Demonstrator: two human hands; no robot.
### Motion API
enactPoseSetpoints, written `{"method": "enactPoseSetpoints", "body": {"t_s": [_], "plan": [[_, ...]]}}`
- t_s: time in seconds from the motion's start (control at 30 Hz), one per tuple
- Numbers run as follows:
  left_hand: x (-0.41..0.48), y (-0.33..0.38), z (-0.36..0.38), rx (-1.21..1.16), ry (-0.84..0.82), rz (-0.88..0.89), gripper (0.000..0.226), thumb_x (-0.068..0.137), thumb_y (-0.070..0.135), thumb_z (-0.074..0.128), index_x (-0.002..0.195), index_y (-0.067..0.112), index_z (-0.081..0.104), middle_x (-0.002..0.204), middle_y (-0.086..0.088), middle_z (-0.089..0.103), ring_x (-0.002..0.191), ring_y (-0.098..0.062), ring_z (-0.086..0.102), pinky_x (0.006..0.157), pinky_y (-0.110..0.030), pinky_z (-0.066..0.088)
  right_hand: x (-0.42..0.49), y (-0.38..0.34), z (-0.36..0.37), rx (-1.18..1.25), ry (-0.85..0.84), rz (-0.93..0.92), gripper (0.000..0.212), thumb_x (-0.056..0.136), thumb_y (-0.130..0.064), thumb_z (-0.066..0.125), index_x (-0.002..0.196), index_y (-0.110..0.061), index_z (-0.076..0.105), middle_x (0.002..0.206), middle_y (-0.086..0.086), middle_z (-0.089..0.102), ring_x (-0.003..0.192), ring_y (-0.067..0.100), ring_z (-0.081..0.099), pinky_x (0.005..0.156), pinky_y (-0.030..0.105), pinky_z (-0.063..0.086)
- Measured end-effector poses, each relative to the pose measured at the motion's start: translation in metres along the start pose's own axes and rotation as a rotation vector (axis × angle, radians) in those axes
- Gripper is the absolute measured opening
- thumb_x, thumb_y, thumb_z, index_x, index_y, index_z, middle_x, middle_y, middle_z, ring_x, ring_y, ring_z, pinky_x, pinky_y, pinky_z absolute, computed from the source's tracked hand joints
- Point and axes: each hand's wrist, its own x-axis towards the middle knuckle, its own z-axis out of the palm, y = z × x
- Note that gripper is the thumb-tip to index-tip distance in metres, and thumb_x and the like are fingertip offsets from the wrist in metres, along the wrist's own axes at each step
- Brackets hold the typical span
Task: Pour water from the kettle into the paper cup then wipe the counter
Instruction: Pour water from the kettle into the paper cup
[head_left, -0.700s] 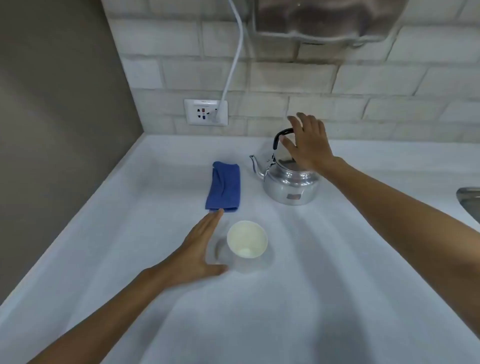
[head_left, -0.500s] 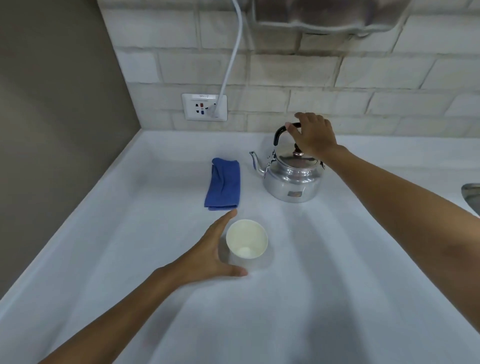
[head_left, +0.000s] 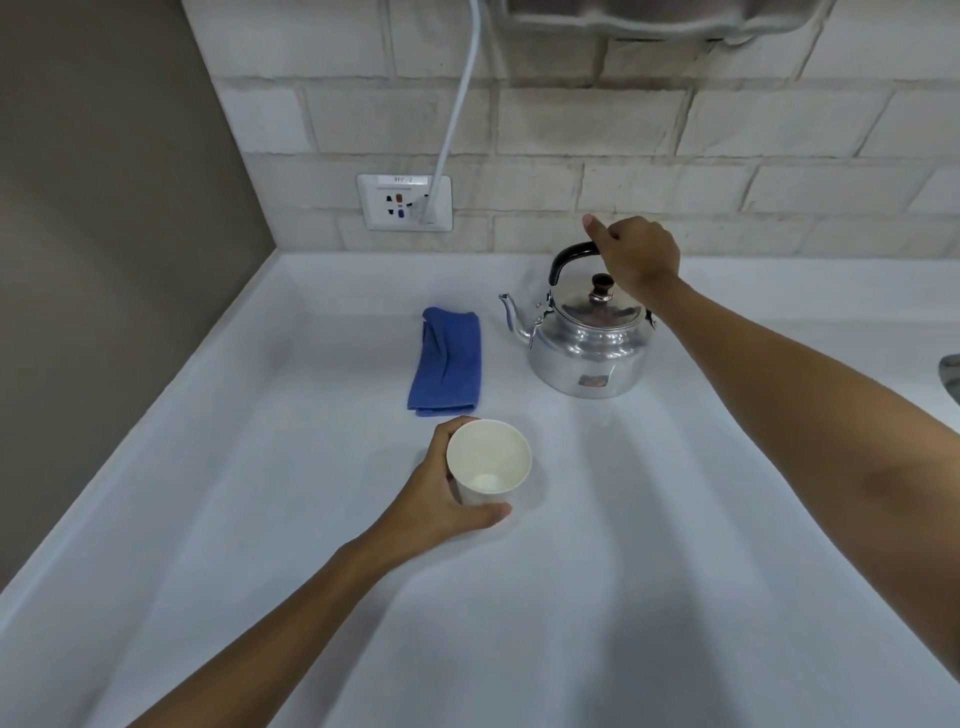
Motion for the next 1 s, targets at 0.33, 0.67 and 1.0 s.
{"method": "enactPoseSetpoints", "body": {"t_s": [0.33,0.67,1.0], "plan": [[-0.003,-0.001,0.013,-0.072,0.147,-0.026,0.073,0.060,0.016,0.084,0.112,0.039,0.038,0.113,0.016,0.051,0.105,0.003,0.049,0.076,0.003,0.039,-0.033,-0.005,-0.007,0.115,0.142,0.059,0.056,0.086,-0.032,0.049,0.037,-0.018,0.027,0.037,-0.001,0.025,0.037,0.015,0.026,0.045,0.025,0.024],[-0.009,0.003,0.022,-0.118,0.237,-0.039,0.073,0.062,0.012,0.082,0.115,0.031,0.035,0.106,0.023,0.049,0.099,0.006,0.049,0.071,0.005,0.038,-0.072,-0.031,-0.056,0.115,0.187,-0.265,0.055,0.083,-0.022,0.049,0.035,-0.016,0.022,0.034,-0.001,0.021,0.037,0.014,0.020,0.058,0.028,0.032],[-0.012,0.005,0.023,-0.131,0.240,-0.035,0.072,0.063,0.011,0.081,0.113,0.031,0.033,0.104,0.025,0.047,0.096,0.007,0.048,0.066,0.007,0.036,-0.096,-0.046,-0.084,-0.059,0.223,-0.504,0.047,0.078,-0.020,0.045,0.038,-0.016,0.020,0.037,0.003,0.020,0.041,0.018,0.025,0.049,0.026,0.022]]}}
